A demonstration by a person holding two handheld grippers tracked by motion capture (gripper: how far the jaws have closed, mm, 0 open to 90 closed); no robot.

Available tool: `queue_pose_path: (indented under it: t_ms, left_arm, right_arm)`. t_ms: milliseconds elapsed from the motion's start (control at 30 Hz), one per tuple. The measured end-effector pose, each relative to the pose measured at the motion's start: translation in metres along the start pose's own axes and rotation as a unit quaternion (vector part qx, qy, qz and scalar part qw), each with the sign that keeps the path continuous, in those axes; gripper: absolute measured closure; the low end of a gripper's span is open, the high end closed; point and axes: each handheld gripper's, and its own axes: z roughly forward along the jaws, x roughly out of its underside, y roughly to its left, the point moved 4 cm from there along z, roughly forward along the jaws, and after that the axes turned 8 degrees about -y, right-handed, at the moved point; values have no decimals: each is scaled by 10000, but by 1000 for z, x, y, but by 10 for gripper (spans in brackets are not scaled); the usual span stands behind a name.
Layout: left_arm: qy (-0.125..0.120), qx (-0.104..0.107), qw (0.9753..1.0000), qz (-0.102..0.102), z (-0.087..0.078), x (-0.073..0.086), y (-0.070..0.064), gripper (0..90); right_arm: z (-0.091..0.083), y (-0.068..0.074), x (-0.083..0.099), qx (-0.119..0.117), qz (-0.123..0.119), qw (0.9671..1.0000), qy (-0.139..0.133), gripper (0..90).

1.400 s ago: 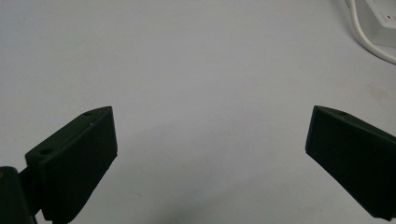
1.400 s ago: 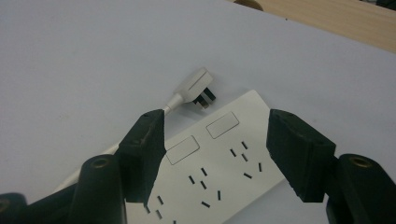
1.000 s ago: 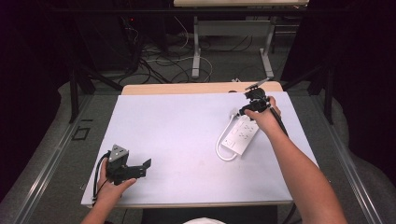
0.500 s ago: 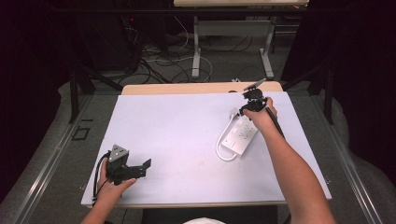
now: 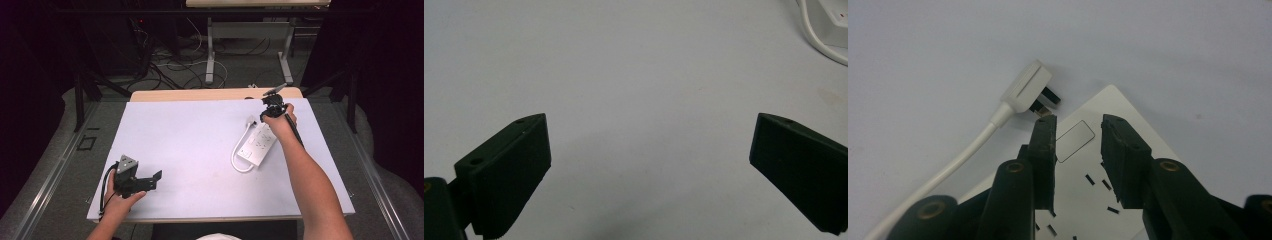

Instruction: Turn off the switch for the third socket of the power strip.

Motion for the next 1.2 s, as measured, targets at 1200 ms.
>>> queue_pose_path:
  t_ms: [1200]
  left_arm:
    - [20,-22,10000,2,0,1,1,32]
  right_arm:
    - [22,-14,3,-6,679,9977,16,900]
